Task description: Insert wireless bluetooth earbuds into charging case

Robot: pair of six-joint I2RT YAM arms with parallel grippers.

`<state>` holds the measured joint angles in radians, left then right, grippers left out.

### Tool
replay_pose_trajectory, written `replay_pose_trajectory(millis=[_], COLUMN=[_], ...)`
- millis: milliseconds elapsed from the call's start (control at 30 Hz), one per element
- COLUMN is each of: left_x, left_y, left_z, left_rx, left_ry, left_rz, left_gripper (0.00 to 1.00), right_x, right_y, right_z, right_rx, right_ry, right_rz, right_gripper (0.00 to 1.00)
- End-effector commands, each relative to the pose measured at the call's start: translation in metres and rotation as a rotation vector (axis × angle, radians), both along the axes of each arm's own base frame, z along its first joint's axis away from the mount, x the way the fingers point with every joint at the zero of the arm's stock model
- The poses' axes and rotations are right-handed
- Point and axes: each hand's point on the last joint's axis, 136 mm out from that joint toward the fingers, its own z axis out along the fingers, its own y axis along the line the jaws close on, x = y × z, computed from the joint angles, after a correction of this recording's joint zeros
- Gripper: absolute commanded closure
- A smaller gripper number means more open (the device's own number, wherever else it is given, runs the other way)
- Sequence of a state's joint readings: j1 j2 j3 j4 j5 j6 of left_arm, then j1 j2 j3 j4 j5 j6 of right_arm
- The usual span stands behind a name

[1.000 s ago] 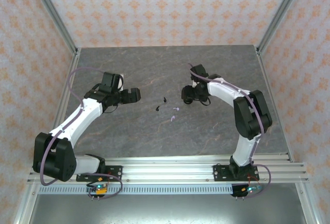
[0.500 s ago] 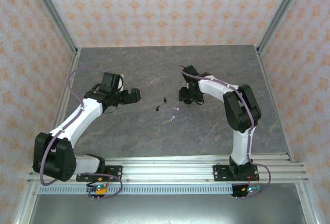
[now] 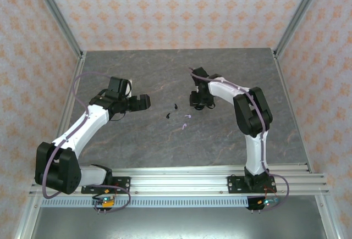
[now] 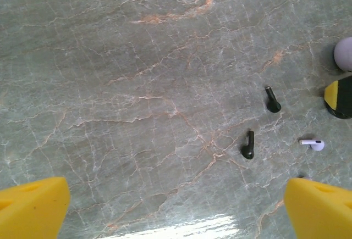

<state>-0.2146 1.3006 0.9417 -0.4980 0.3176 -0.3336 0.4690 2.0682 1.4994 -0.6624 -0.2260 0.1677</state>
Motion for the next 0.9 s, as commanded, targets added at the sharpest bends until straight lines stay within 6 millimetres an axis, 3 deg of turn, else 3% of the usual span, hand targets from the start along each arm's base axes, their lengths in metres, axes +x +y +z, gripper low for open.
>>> replay_pose_trajectory(millis=[0, 400, 633, 867], left_x=[-0.001, 0.003, 0.004, 0.011], left_y=[-0.012, -0.036, -0.045, -0.06], left_z=[0.014, 0.01, 0.001, -0.006], left_rx=[-0.054, -0.16, -0.175, -0.18], left_ry=[-0.016, -0.005, 0.035, 0.061], left_rz=[-0.033, -0.091, -0.109, -0.138], left_gripper=[0.01, 0.06, 0.1, 0.11], right_x=[0.002, 0.018, 0.017, 0.023], right_y=[0.013, 0.049, 0.054, 0.052], right_z=[0.002, 0.008, -0.006, 0.007], right_rx=[0.016, 0.048, -0.001, -0.012], right_ry=[0.011, 0.01, 0.055, 0.027], right_rz=[0.105, 0.339, 0.402, 0.373], right_gripper=[0.45, 0.44, 0.45, 0.31])
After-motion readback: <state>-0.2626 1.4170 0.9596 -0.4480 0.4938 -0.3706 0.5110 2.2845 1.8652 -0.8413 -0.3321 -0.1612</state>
